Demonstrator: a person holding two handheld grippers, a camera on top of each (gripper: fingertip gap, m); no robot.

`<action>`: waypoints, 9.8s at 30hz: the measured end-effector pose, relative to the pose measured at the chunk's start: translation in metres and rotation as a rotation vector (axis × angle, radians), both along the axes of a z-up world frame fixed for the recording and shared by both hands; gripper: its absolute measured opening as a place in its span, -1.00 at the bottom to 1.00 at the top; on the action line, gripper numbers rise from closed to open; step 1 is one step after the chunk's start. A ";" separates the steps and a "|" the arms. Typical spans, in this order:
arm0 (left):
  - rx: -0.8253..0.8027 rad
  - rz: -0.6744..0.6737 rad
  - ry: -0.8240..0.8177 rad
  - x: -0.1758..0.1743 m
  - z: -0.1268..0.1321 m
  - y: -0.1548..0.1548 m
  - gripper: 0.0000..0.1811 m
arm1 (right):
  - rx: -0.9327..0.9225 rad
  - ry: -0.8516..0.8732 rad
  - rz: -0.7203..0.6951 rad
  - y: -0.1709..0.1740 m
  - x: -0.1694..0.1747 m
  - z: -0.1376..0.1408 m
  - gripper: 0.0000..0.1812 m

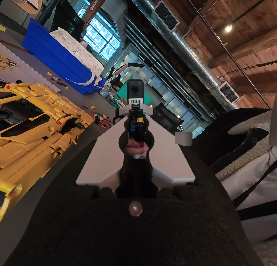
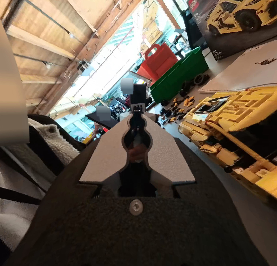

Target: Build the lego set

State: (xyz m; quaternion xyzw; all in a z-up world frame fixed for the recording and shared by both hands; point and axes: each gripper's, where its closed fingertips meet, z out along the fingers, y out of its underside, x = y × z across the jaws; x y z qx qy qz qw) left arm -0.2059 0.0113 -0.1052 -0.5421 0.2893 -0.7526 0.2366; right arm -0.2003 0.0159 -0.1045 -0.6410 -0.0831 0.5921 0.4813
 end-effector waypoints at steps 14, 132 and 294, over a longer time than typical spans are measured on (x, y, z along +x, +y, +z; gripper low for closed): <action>0.027 0.010 0.050 0.003 -0.007 -0.001 -0.83 | -0.087 0.068 0.110 -0.008 -0.006 -0.010 -0.94; -0.136 -0.071 0.143 0.013 -0.034 -0.002 -0.83 | -0.096 -0.181 -0.023 -0.008 0.004 -0.039 -0.93; 0.129 -0.097 0.207 0.018 -0.032 -0.024 -0.88 | -0.016 -0.162 -0.002 -0.012 0.026 -0.015 -0.92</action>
